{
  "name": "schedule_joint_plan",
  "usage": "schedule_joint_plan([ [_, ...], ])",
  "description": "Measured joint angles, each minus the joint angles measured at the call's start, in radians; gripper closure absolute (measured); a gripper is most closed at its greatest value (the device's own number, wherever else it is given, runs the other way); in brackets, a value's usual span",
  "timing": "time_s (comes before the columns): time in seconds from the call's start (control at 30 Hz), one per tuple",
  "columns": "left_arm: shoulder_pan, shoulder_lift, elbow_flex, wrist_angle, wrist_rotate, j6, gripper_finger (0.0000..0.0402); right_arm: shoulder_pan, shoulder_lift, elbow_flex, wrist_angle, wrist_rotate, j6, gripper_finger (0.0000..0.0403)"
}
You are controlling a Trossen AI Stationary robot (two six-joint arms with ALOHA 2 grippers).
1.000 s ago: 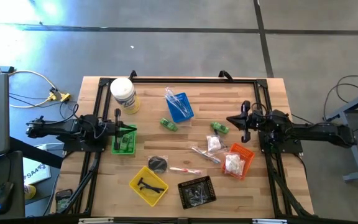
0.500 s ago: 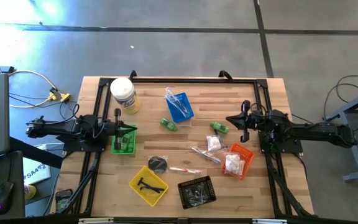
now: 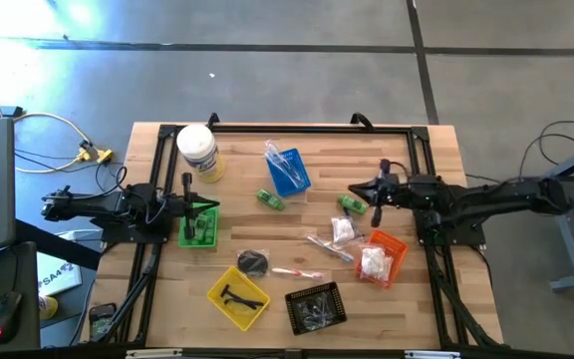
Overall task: Pick & Place Travel size toiletries
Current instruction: Put the blue toothbrush into the blue bin
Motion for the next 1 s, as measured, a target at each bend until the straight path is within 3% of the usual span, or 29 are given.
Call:
schedule_joint_plan([
  [0.17, 0.0, 0.0, 0.001, 0.025, 0.0, 0.005, 0.0401, 0.069, 0.188, 0.263, -0.236, -0.006, -0.049, 0.0401],
  [0.3, 0.0, 0.0, 0.002, 0.025, 0.0, 0.008, 0.0401, 0.095, 0.347, 0.447, -0.418, -0.02, 0.013, 0.0394],
  [0.47, 0.0, 0.0, 0.002, 0.024, 0.0, 0.008, 0.0401, 0.124, 0.539, 0.612, -0.679, -0.029, 0.103, 0.0336],
  [0.77, 0.0, 0.0, 0.002, 0.023, 0.001, 0.008, 0.0401, 0.124, 0.817, 0.645, -0.658, -0.198, 0.149, 0.019],
  [1.0, 0.0, 0.0, 0.002, 0.014, 0.004, 0.01, 0.0401, 0.124, 0.911, 0.645, -0.657, -0.231, 0.193, 0.0159],
])
